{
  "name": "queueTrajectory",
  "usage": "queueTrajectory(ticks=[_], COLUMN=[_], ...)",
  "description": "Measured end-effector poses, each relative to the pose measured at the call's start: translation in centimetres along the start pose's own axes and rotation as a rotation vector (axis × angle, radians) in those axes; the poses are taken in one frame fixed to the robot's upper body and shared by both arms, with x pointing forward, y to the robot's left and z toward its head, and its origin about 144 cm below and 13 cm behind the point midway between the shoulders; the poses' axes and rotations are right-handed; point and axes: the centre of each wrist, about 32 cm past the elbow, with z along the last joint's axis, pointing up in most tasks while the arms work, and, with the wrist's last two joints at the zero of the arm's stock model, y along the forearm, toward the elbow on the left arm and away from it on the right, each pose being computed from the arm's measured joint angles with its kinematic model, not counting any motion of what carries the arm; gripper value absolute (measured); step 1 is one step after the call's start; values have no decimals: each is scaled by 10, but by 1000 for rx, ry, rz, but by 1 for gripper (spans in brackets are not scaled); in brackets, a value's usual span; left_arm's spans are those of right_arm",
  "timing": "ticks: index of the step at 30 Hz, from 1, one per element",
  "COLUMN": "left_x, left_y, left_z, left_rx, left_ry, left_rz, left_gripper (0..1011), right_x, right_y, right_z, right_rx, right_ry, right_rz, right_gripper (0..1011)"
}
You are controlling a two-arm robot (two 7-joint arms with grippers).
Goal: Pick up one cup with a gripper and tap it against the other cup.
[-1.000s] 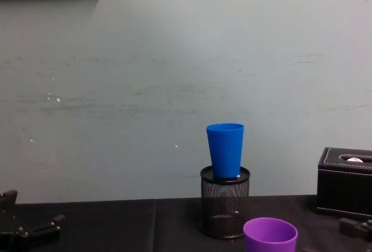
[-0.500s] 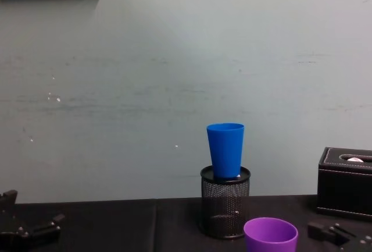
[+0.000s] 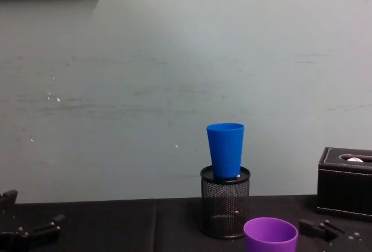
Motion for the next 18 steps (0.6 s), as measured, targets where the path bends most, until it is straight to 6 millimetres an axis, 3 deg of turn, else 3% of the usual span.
queueTrajectory(ticks=[18], left_x=[0], left_y=[0], left_z=[0], left_rx=[0], left_ry=[0], left_rz=[0], left_gripper=[1012], right_x=[6], right_y=[13], right_z=[-3], right_rx=[11], right_ry=[33], right_rz=[7], right_gripper=[1003])
